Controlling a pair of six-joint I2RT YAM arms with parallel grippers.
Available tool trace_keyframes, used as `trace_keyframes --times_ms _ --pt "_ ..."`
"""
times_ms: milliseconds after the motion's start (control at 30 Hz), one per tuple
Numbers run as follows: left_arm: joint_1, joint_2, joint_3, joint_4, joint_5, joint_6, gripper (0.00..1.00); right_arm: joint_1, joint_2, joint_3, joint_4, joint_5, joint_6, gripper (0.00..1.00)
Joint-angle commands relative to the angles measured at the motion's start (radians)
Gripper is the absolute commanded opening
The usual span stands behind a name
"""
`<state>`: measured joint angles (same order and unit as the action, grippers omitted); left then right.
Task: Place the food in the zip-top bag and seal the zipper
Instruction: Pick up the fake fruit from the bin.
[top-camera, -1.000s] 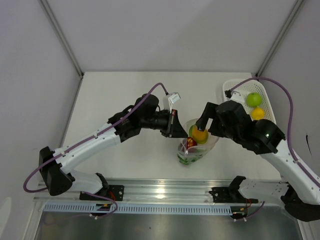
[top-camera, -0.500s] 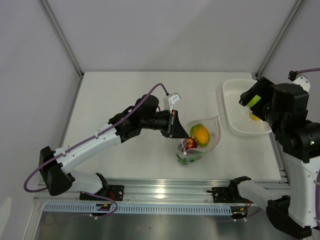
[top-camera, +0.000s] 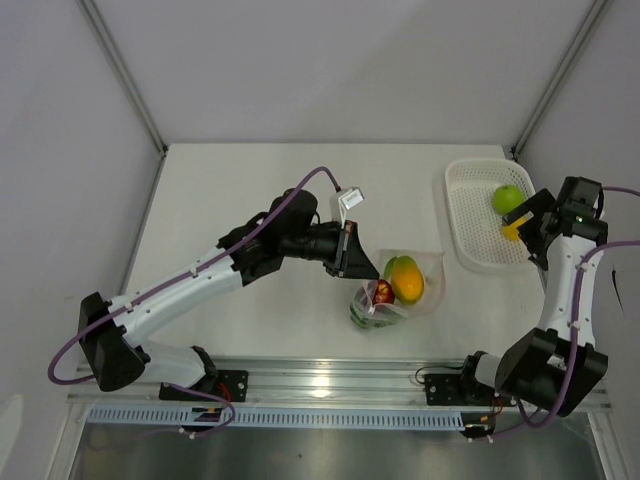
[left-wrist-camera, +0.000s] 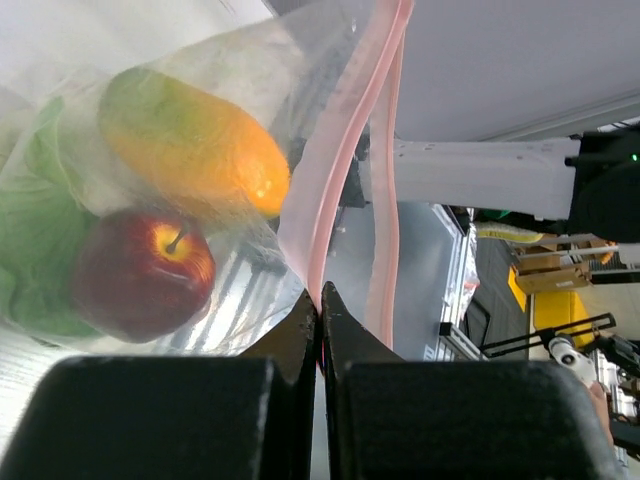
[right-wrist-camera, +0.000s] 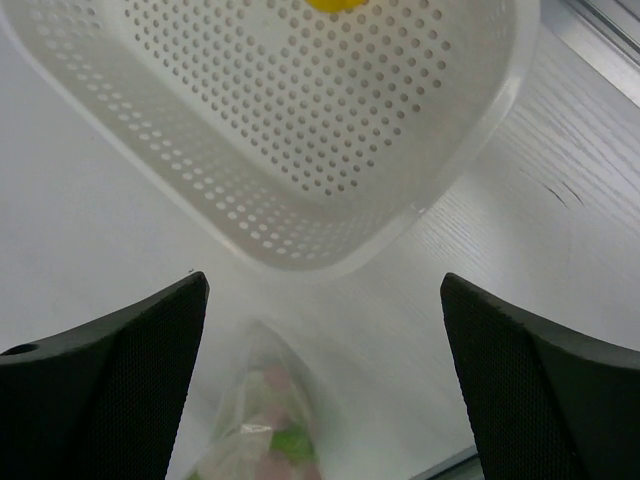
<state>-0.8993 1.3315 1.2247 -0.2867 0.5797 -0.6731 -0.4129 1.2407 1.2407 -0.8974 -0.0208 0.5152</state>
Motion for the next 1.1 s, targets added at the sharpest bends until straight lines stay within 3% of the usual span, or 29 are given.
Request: trace_keyframes --times_ms 0,433,1067 --pt "-0.006 -0.002 0.009 0.080 0.064 -0.013 0.01 -0.004 0.037 -0.018 0.188 -0.019 0.003 1.00" --pt "-0.004 0.028 0.032 0.055 0.117 0.012 0.01 0.019 0.230 -0.032 0.334 0.143 0.062 0.99" --pt "-0.004 0.023 0.042 0.050 0.105 0.018 0.01 0.143 0.462 0.023 0.396 0.493 0.131 0.99"
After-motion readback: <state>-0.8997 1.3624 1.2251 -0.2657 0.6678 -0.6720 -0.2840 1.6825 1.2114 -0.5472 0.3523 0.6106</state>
